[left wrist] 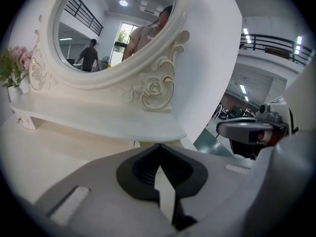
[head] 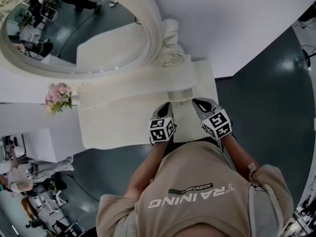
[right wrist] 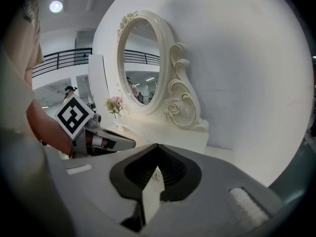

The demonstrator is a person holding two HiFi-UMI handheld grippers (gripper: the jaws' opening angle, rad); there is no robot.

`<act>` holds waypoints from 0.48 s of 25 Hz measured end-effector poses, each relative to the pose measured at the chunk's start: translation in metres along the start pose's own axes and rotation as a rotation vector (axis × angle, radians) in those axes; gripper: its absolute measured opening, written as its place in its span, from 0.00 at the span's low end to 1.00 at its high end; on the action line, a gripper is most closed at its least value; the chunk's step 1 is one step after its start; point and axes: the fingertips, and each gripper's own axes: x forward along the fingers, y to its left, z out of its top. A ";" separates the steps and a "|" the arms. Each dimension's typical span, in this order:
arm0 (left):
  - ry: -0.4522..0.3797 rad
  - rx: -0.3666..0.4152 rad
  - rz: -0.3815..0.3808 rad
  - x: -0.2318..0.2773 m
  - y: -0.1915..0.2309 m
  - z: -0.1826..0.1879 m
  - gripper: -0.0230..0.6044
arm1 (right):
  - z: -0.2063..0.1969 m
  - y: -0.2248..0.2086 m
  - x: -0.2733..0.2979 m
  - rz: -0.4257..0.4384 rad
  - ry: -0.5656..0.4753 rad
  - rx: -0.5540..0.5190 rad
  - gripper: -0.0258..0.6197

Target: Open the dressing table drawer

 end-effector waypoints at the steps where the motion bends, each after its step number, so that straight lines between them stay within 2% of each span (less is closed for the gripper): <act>1: -0.024 -0.004 -0.009 -0.005 -0.001 0.009 0.06 | 0.005 0.001 0.000 -0.003 -0.007 -0.008 0.04; 6: -0.165 0.019 -0.058 -0.035 -0.012 0.065 0.06 | 0.037 0.003 -0.007 -0.014 -0.048 -0.049 0.04; 12: -0.280 0.134 -0.045 -0.067 -0.005 0.118 0.06 | 0.079 0.017 -0.014 -0.010 -0.093 -0.145 0.04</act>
